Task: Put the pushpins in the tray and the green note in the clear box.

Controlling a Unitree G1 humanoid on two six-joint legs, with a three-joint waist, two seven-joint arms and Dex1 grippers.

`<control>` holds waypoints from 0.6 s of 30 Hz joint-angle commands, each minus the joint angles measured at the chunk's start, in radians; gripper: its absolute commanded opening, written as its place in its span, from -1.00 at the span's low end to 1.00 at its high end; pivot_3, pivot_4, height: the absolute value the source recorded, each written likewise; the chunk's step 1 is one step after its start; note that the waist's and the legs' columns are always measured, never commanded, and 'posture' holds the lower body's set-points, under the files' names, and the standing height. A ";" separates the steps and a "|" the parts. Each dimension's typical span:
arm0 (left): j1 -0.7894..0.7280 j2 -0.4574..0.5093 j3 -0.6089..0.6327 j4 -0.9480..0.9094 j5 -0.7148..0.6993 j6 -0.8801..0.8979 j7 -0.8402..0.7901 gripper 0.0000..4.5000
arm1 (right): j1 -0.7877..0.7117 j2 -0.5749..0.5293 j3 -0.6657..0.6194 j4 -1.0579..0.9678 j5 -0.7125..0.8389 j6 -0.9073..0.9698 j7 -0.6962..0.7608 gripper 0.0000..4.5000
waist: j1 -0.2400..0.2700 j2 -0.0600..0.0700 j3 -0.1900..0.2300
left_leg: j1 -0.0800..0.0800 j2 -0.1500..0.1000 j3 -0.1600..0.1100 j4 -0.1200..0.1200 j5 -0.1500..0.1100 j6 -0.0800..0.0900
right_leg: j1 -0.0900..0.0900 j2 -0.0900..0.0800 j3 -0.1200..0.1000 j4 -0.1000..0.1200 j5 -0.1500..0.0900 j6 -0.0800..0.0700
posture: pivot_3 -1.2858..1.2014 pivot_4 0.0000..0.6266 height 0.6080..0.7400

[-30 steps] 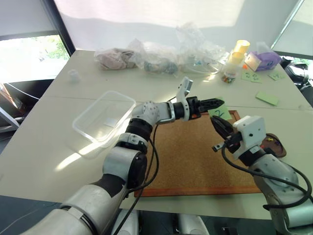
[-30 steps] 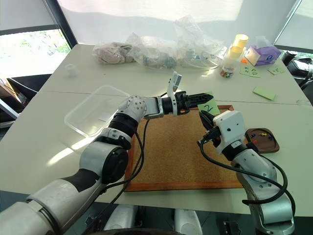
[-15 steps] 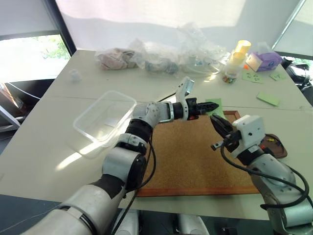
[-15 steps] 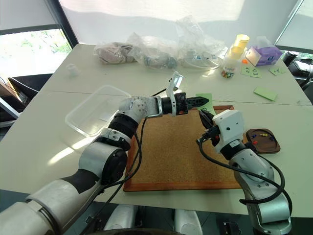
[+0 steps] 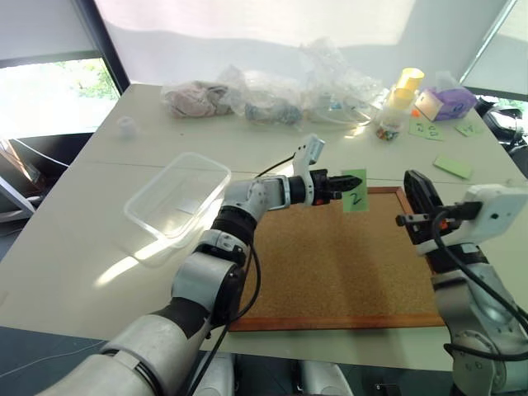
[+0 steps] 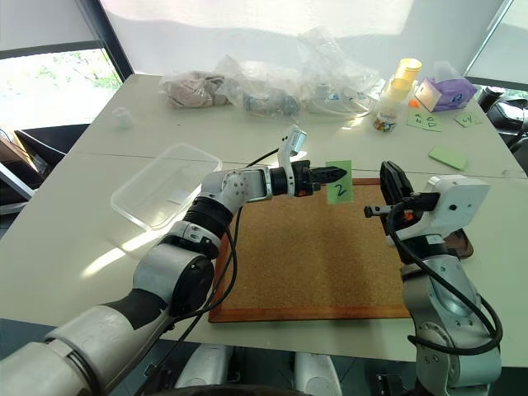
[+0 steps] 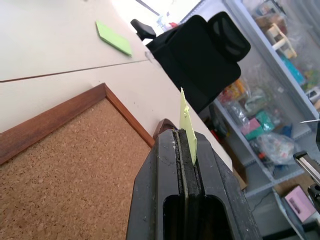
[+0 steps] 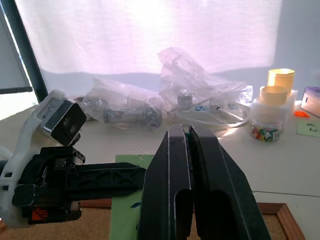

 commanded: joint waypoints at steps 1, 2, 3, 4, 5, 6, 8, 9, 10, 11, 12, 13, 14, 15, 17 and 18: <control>0.003 -0.011 0.004 -0.091 -0.030 0.032 -0.010 -0.99 | 0.022 0.004 -0.136 0.028 0.015 0.008 -0.092 -1.00 | 0.001 0.000 0.000 | 0.000 0.000 0.000 0.000 0.000 0.000 | 0.000 0.000 0.000 0.000 0.000 0.000 | 0.03 -0.52 1.00; 0.017 -0.010 -0.013 -0.130 -0.027 0.044 -0.018 -0.99 | 0.026 -0.004 -0.170 0.066 -0.005 0.037 -0.135 -1.00 | 0.001 0.000 0.000 | 0.000 0.000 0.000 0.000 0.000 0.000 | 0.000 0.000 0.000 0.000 0.000 0.000 | 0.03 -0.52 1.00; 0.041 -0.007 -0.047 -0.182 -0.012 0.043 -0.034 -0.99 | 0.029 -0.016 -0.193 0.100 -0.018 0.066 -0.163 -1.00 | 0.001 0.000 0.000 | 0.000 0.000 0.000 0.000 0.000 0.000 | 0.000 0.000 0.000 0.000 0.000 0.000 | 0.03 -0.52 1.00; 0.076 0.001 -0.100 -0.242 0.016 0.021 -0.063 -0.99 | 0.032 -0.029 -0.204 0.129 -0.022 0.099 -0.178 -1.00 | 0.000 0.000 0.000 | 0.000 0.000 0.000 0.000 0.000 0.000 | 0.000 0.000 0.001 0.000 0.000 0.000 | 0.03 -0.52 1.00; 0.108 0.008 -0.141 -0.296 0.032 0.009 -0.083 -0.99 | 0.038 -0.047 -0.207 0.154 -0.033 0.130 -0.187 -1.00 | -0.001 0.001 0.000 | 0.000 0.000 0.001 0.000 0.000 0.000 | 0.000 0.000 0.001 0.000 0.000 0.000 | 0.03 -0.52 1.00; 0.131 0.009 -0.161 -0.334 0.034 0.012 -0.089 -0.99 | 0.039 -0.055 -0.211 0.169 -0.042 0.133 -0.189 -1.00 | -0.001 0.001 -0.001 | 0.000 0.000 0.001 0.000 0.000 0.000 | 0.000 0.000 0.002 0.001 0.000 0.000 | 0.03 -0.52 1.00; 0.168 0.015 -0.193 -0.401 0.034 0.016 -0.096 -0.99 | 0.031 -0.060 -0.225 0.203 -0.035 0.147 -0.195 -1.00 | -0.003 0.001 -0.001 | 0.001 0.000 0.001 0.000 0.000 0.000 | -0.001 0.000 0.003 0.003 0.000 0.000 | 0.03 -0.52 1.00; 0.196 0.027 -0.227 -0.444 0.048 -0.010 -0.114 -0.99 | 0.017 -0.063 -0.232 0.236 -0.037 0.156 -0.205 -1.00 | -0.004 0.001 -0.001 | 0.001 0.001 0.002 0.000 0.001 -0.001 | -0.002 0.000 0.004 0.005 0.000 0.000 | 0.03 -0.52 1.00; 0.216 0.034 -0.253 -0.476 0.059 -0.030 -0.125 -0.99 | 0.009 -0.066 -0.238 0.259 -0.038 0.166 -0.211 -1.00 | -0.006 0.001 -0.001 | 0.002 0.000 0.002 0.000 0.001 -0.002 | -0.002 0.000 0.005 0.007 0.000 0.000 | 0.03 -0.52 1.00; 0.234 0.041 -0.275 -0.500 0.070 -0.049 -0.133 -0.99 | -0.001 -0.075 -0.238 0.288 -0.050 0.175 -0.217 -1.00 | -0.006 0.002 -0.001 | 0.003 0.000 0.003 0.000 0.001 -0.002 | -0.002 0.001 0.005 0.008 0.000 0.000 | 0.03 -0.52 1.00; 0.245 0.045 -0.288 -0.515 0.076 -0.059 -0.136 -0.99 | -0.008 -0.081 -0.237 0.306 -0.060 0.180 -0.220 -1.00 | -0.005 0.002 -0.001 | 0.004 0.000 0.003 0.000 0.001 -0.002 | -0.002 0.001 0.006 0.008 0.000 0.000 | 0.03 -0.52 1.00; 0.250 0.043 -0.287 -0.519 0.069 -0.051 -0.132 -0.99 | -0.017 -0.089 -0.237 0.332 -0.061 0.189 -0.218 -1.00 | -0.004 0.002 -0.001 | 0.005 0.000 0.003 0.000 0.001 -0.002 | -0.001 0.001 0.006 0.008 0.000 0.000 | 0.03 -0.52 1.00; 0.256 0.040 -0.288 -0.522 0.065 -0.047 -0.127 -0.99 | -0.024 -0.097 -0.238 0.355 -0.062 0.196 -0.214 -1.00 | -0.003 0.002 -0.001 | 0.005 0.000 0.003 0.000 0.002 -0.002 | -0.001 0.001 0.006 0.008 0.000 0.000 | 0.03 -0.52 1.00; 0.261 0.038 -0.291 -0.523 0.064 -0.047 -0.121 -0.99 | -0.030 -0.102 -0.241 0.374 -0.058 0.200 -0.207 -1.00 | -0.003 0.002 -0.001 | 0.005 0.000 0.003 0.000 0.002 -0.002 | -0.001 0.001 0.007 0.008 0.000 0.000 | 0.03 -0.52 1.00; 0.268 0.035 -0.297 -0.520 0.068 -0.055 -0.116 -0.99 | -0.048 -0.115 -0.243 0.415 -0.056 0.218 -0.202 -1.00 | -0.003 0.002 -0.001 | 0.004 0.000 0.003 0.000 0.002 -0.002 | -0.001 0.001 0.007 0.008 0.000 0.000 | 0.03 -0.52 1.00; 0.270 0.033 -0.299 -0.519 0.069 -0.058 -0.112 -0.99 | -0.058 -0.120 -0.246 0.433 -0.056 0.227 -0.203 -1.00 | -0.003 0.002 -0.001 | 0.004 0.000 0.003 0.000 0.002 -0.002 | -0.001 0.001 0.007 0.008 0.000 0.000 | 0.03 -0.52 1.00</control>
